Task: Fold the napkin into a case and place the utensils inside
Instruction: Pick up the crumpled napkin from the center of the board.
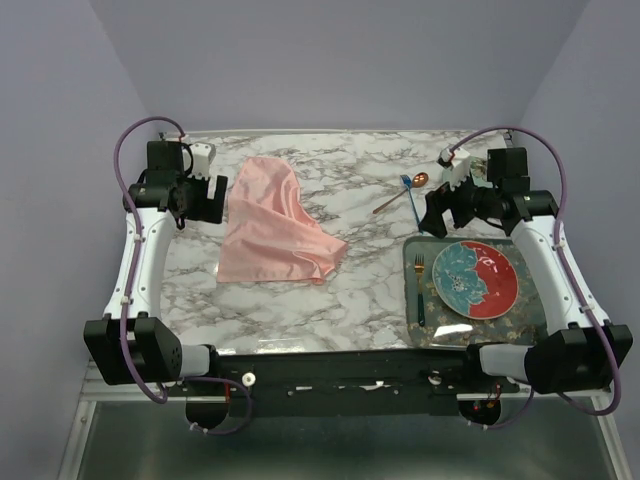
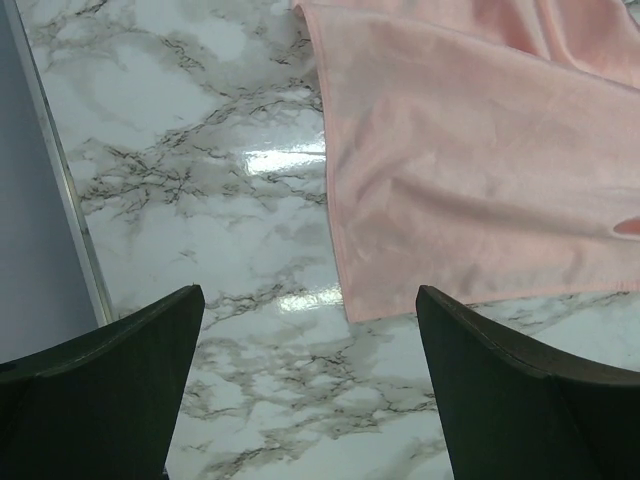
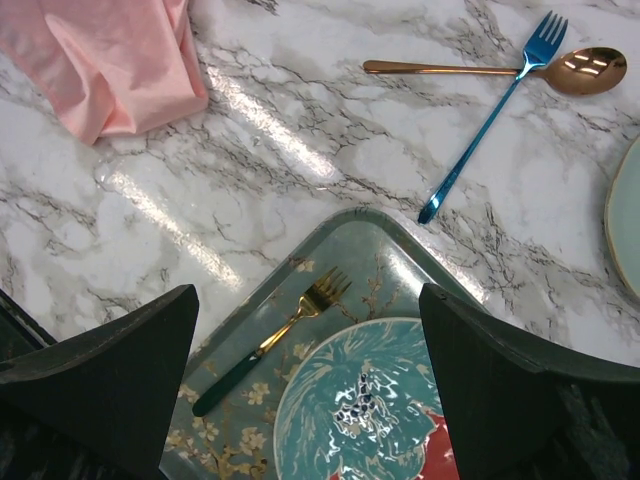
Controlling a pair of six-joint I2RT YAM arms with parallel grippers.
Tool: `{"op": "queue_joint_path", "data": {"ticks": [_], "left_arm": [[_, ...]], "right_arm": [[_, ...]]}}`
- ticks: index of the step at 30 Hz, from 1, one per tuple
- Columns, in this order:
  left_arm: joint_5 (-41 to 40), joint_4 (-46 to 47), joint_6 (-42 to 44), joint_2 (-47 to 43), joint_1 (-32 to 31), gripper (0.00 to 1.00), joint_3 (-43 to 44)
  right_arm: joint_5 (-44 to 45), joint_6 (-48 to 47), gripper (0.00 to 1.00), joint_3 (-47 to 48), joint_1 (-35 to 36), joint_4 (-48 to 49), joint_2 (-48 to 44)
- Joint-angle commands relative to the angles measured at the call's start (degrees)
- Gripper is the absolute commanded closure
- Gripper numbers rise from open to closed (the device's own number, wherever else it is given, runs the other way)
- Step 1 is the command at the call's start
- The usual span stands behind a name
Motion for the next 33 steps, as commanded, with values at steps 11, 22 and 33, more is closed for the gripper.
{"op": "queue_joint_path", "data": {"ticks": [11,22,33], "left_arm": [[5.3,-1.8,33.3,-2.5,-0.9,0.05,-12.5],[4.5,1.0,50.8,-3.5,-5.9,0.29,-25.7],[2.7,4.5,51.9,8.0,-11.8,0.42,-23.9]], "right_arm": [[-3.5,-4.9,0.0,7.7,0.6,-9.7,8.8],[-5.5,-1.4,0.0,5.5,2.1,-9.2,11.0],[-2.8,-2.3,0.0,5.2,2.3,-10.3,10.9]]}}
